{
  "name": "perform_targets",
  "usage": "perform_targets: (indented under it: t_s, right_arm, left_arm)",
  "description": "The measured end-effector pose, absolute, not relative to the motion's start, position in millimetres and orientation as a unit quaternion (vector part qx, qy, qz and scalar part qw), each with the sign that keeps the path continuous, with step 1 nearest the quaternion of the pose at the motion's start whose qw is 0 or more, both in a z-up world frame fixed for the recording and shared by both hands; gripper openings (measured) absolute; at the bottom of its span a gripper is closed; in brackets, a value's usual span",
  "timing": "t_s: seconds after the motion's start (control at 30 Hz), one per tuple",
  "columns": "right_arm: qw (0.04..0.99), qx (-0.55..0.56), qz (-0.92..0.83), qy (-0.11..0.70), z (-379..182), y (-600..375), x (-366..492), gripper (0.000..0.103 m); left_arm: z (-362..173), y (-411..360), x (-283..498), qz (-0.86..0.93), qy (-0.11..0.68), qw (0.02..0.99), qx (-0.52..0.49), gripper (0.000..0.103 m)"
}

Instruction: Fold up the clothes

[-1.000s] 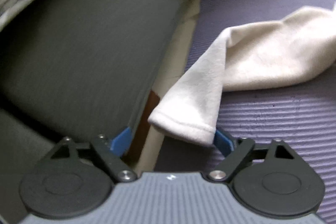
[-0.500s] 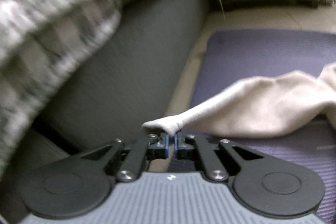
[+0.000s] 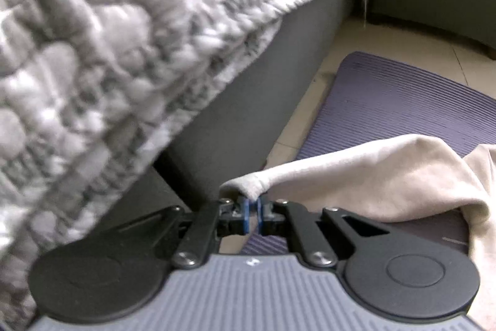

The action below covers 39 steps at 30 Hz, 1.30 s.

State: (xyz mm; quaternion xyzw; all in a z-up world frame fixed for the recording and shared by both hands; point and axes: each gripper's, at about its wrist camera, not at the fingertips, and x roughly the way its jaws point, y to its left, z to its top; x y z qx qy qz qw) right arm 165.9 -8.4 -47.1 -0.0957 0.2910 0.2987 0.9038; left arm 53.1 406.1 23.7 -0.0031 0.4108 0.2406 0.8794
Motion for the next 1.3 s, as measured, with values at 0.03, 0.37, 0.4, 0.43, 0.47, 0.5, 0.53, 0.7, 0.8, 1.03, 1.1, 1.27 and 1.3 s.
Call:
perform_targets:
  t_s: [0.03,0.37,0.4,0.43,0.47,0.5,0.53,0.7,0.8,1.03,1.1,1.27,1.3]
  right_arm:
    - [0.901,-0.105,0.301,0.295,-50.4,4.8,189.4,0.068]
    - [0.860,-0.155,0.333,0.354,-98.4,74.7,302.3,0.067]
    - [0.854,-0.173,0.338,0.355,-103.2,79.0,303.6,0.069]
    - [0.849,-0.187,0.344,0.356,-106.4,81.4,304.0,0.069]
    - [0.845,-0.191,0.350,0.357,-107.9,81.7,306.1,0.068]
    - [0.842,-0.187,0.356,0.359,-108.2,80.5,309.4,0.065]
    - [0.839,-0.188,0.363,0.360,-108.0,79.7,311.1,0.062]
    - [0.834,-0.217,0.377,0.340,-105.1,76.0,305.0,0.014]
    - [0.853,-0.229,0.352,0.309,-106.0,75.0,297.2,0.012]
    - [0.890,-0.265,0.271,0.256,-122.4,94.0,274.7,0.022]
    - [0.896,-0.265,0.253,0.252,-117.0,98.4,267.7,0.039]
    - [0.907,-0.230,0.275,0.221,-94.3,90.1,206.6,0.039]
    - [0.903,-0.229,0.288,0.223,-94.2,88.5,188.5,0.039]
  left_arm:
    - [24.2,404.6,51.8,0.238,0.411,0.880,0.000,0.004]
    - [11.2,426.5,55.5,0.204,0.482,0.852,-0.022,0.004]
    - [7.2,428.4,58.4,0.205,0.488,0.848,-0.026,0.004]
    - [3.3,429.5,60.9,0.206,0.493,0.845,-0.029,0.004]
    - [-0.6,430.6,63.4,0.207,0.498,0.841,-0.032,0.004]
    - [-3.9,430.3,66.2,0.208,0.502,0.839,-0.030,0.004]
    - [-7.0,429.8,69.0,0.208,0.506,0.837,-0.028,0.005]
    - [-18.8,427.2,83.6,0.214,0.515,0.830,-0.012,0.005]
    - [-21.4,428.9,83.3,0.224,0.504,0.834,-0.002,0.005]
    - [-44.2,417.2,117.6,0.264,0.481,0.835,0.051,0.006]
    - [-49.0,417.3,123.1,0.279,0.475,0.832,0.065,0.006]
    - [-54.7,417.1,138.8,0.296,0.457,0.837,0.062,0.008]
    - [-53.5,416.8,138.9,0.297,0.453,0.839,0.061,0.007]
